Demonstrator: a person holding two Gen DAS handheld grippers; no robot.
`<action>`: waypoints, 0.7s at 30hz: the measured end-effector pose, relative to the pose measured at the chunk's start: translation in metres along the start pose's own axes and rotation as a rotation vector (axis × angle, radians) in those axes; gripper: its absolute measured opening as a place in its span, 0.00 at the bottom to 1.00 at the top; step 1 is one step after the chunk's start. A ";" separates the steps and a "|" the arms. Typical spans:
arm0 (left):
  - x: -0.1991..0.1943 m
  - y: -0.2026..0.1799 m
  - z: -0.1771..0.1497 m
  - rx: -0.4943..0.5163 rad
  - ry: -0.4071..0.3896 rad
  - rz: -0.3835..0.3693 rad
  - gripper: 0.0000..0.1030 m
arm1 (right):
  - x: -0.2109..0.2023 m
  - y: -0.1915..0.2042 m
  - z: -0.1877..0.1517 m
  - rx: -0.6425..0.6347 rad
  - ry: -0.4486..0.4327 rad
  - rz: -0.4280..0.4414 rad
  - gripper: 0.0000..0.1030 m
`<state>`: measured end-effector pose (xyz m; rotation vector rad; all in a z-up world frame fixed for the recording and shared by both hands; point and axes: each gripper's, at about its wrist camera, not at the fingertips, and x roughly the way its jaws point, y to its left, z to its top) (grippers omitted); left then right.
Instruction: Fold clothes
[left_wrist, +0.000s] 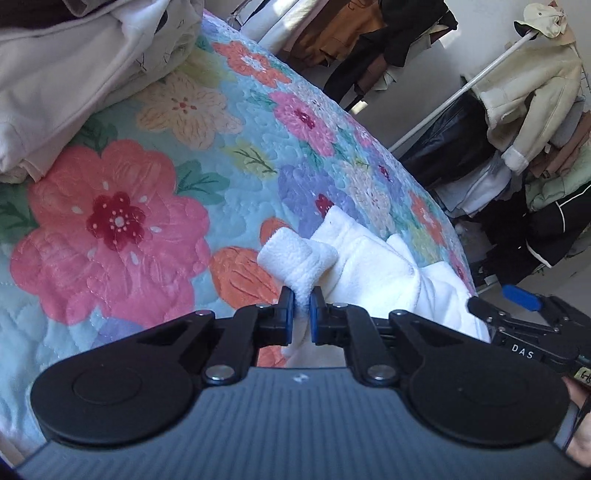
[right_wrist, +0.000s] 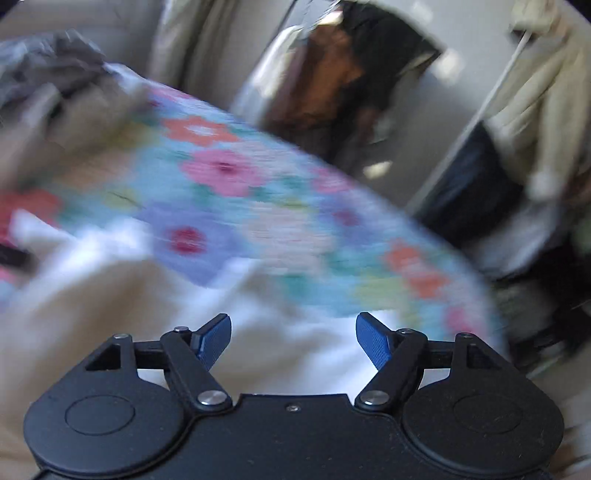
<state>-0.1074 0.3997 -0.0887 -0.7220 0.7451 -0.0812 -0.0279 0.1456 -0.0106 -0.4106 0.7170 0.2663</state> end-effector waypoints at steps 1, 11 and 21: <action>0.001 0.001 0.000 0.000 0.002 0.005 0.08 | 0.010 0.005 0.005 0.056 0.020 0.065 0.77; 0.007 0.019 -0.004 -0.071 0.032 0.021 0.08 | 0.097 0.056 0.037 0.232 0.151 0.402 0.34; -0.030 0.023 -0.004 -0.287 0.053 -0.295 0.32 | -0.048 -0.005 -0.047 0.577 -0.482 0.634 0.21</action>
